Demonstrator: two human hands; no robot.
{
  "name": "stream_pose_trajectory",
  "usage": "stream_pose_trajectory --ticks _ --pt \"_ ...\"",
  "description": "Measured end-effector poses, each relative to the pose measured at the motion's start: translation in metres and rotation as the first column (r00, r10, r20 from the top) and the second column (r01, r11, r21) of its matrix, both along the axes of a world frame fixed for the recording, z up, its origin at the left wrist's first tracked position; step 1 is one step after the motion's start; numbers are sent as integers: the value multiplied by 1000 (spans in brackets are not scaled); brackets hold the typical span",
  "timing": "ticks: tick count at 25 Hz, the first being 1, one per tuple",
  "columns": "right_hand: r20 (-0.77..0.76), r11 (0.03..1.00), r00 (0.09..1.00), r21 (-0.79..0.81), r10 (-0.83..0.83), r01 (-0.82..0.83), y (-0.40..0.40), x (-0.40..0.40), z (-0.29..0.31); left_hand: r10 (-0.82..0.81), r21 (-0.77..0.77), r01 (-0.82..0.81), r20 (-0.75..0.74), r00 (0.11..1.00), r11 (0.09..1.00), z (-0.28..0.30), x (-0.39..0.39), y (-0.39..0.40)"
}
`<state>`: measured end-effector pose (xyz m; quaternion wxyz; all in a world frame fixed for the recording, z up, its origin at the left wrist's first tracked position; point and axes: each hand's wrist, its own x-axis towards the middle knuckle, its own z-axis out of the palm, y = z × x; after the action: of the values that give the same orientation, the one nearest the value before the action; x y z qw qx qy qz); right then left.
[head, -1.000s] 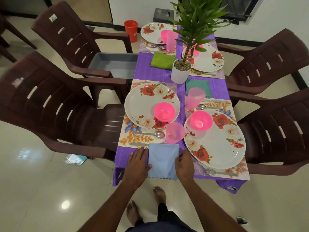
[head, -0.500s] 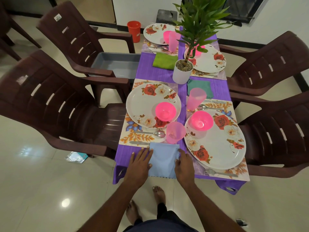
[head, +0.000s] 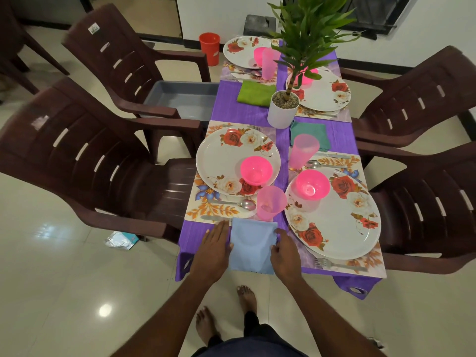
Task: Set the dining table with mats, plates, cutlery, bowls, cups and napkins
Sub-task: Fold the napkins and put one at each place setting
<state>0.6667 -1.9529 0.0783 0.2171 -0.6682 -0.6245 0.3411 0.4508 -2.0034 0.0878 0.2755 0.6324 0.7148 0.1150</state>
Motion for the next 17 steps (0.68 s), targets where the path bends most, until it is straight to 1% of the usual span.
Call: stream_pose_trajectory --ticks 1,3,5,7,17 --pt "-4 1000 1000 1 5 -5 0 0 0 -4 -27 4 -16 1000 1000 -1 -4 4" --pt "-11 1000 1000 4 15 -15 -1 0 -1 -60 -67 53 -111 992 996 -3 -11 10" --pt "-10 1000 1000 -5 22 -22 1 0 -3 -126 -69 115 -194 973 991 -5 -16 13" --pt "-4 1000 1000 -8 23 -23 2 -1 -4 -158 -65 146 -249 956 987 -6 -17 16" --pt "27 1000 999 -2 18 -18 2 -2 -3 -168 -111 139 -311 935 984 5 -13 22"
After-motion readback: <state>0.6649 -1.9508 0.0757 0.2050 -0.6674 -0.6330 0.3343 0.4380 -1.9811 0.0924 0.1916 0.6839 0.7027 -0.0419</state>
